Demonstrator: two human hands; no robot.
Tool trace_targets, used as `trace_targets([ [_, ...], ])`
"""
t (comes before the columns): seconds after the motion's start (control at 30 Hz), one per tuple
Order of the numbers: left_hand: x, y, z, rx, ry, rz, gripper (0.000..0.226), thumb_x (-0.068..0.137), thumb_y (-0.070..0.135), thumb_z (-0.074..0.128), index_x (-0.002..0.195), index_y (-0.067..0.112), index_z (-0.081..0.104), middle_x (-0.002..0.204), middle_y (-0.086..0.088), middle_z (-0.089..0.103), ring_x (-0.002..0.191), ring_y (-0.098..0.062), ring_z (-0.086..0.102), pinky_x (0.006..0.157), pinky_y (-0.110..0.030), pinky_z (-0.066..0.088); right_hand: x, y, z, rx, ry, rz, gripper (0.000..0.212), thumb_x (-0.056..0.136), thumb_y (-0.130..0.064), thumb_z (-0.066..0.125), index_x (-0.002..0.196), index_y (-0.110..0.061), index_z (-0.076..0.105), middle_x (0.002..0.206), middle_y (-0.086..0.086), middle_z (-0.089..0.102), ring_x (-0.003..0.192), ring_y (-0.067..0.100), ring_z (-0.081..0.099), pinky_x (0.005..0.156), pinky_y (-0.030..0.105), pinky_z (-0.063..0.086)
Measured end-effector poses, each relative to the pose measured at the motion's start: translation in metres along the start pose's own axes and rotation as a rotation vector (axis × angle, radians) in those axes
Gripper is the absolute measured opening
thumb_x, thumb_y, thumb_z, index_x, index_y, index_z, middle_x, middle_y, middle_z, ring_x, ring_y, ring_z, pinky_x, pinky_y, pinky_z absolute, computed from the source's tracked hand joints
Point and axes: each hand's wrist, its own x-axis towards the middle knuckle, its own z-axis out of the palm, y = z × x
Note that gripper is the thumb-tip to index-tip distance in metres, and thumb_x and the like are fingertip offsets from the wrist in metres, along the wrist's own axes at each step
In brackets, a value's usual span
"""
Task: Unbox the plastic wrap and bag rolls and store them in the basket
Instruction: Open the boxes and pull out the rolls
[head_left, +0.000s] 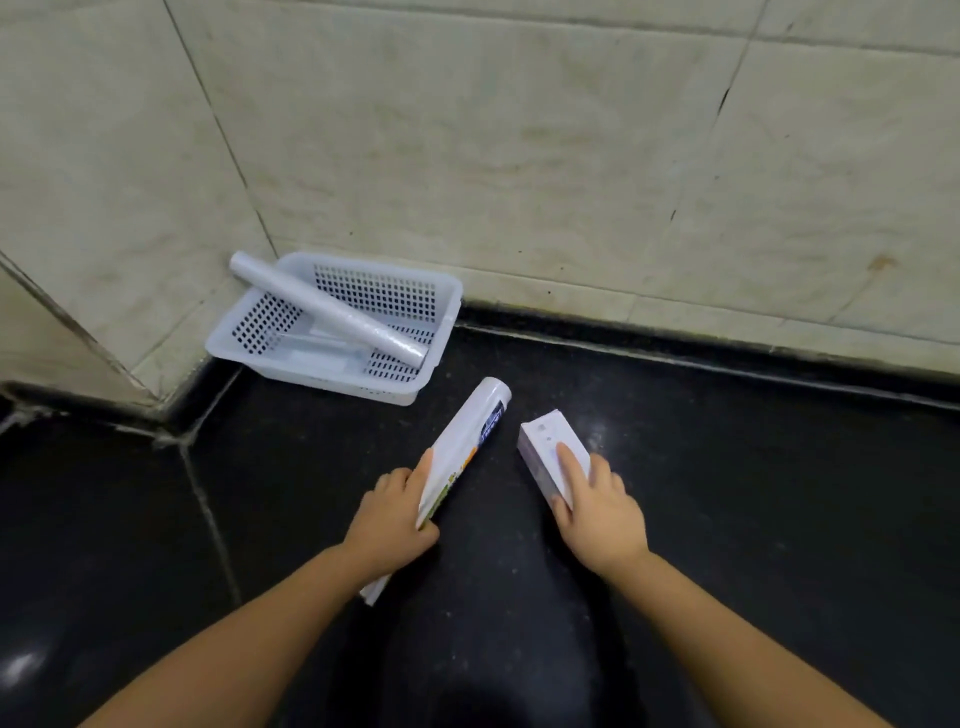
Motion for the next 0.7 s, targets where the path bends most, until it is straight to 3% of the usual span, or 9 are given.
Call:
trace_targets([
  [0.17, 0.0, 0.003, 0.003, 0.046, 0.031, -0.006, 0.092, 0.077, 0.043, 0.054, 0.147, 0.024, -0.003, 0.14, -0.007, 0.03, 0.122, -0.028, 0.036, 0.095, -0.041, 0.038, 0.004, 0.003, 0.0, 0.003, -0.028, -0.006, 0.064, 0.091, -0.04, 0.039, 0.147, -0.03, 0.008, 0.139, 0.011, 0.03, 0.111, 0.029, 0.045, 0.081, 0.038, 0.049],
  [0.3, 0.0, 0.012, -0.012, -0.005, 0.066, -0.004, 0.098, 0.077, 0.051, 0.06, 0.147, 0.025, -0.002, 0.148, -0.006, 0.02, 0.133, -0.027, 0.028, 0.107, -0.044, 0.032, 0.014, 0.008, -0.021, 0.297, -0.14, 0.056, 0.064, 0.089, -0.038, 0.047, 0.144, -0.029, 0.015, 0.136, 0.013, 0.036, 0.113, 0.032, 0.048, 0.077, 0.035, 0.042],
  [0.43, 0.0, 0.049, -0.033, 0.085, 0.227, 0.291, 0.097, 0.077, 0.053, 0.06, 0.148, 0.025, 0.0, 0.154, -0.005, 0.017, 0.143, -0.021, 0.014, 0.117, -0.047, 0.013, 0.02, 0.008, -0.064, 0.868, -0.188, 0.139, 0.059, 0.086, -0.033, 0.055, 0.139, -0.024, 0.031, 0.128, 0.003, 0.054, 0.109, 0.023, 0.057, 0.081, 0.031, 0.043],
  [0.57, 0.005, 0.107, -0.053, 0.095, 0.286, 0.6, 0.094, 0.078, 0.055, 0.057, 0.148, 0.023, 0.004, 0.157, 0.001, 0.013, 0.145, -0.013, 0.005, 0.119, -0.04, -0.003, 0.012, 0.003, -0.104, 1.198, -0.369, 0.141, 0.034, 0.085, -0.034, 0.059, 0.116, -0.021, 0.057, 0.101, 0.0, 0.069, 0.086, 0.014, 0.067, 0.068, 0.027, 0.05],
  [0.63, 0.005, 0.125, -0.061, 0.073, 0.317, 0.666, 0.092, 0.078, 0.057, 0.057, 0.148, 0.02, 0.01, 0.157, 0.002, 0.018, 0.144, -0.011, 0.01, 0.119, -0.04, -0.002, 0.006, 0.007, -0.118, 1.235, -0.384, 0.142, 0.028, 0.086, -0.041, 0.056, 0.101, -0.019, 0.067, 0.095, 0.003, 0.072, 0.083, 0.016, 0.068, 0.068, 0.027, 0.05],
  [0.7, 0.002, 0.131, -0.07, -0.072, 0.352, 0.655, 0.088, 0.075, 0.059, 0.061, 0.145, 0.021, 0.022, 0.151, 0.003, 0.031, 0.139, -0.01, 0.023, 0.119, -0.041, 0.01, -0.001, 0.017, -0.129, 1.324, -0.399, 0.186, 0.035, 0.092, -0.043, 0.047, 0.095, -0.019, 0.071, 0.093, 0.005, 0.072, 0.083, 0.018, 0.067, 0.067, 0.029, 0.052],
])
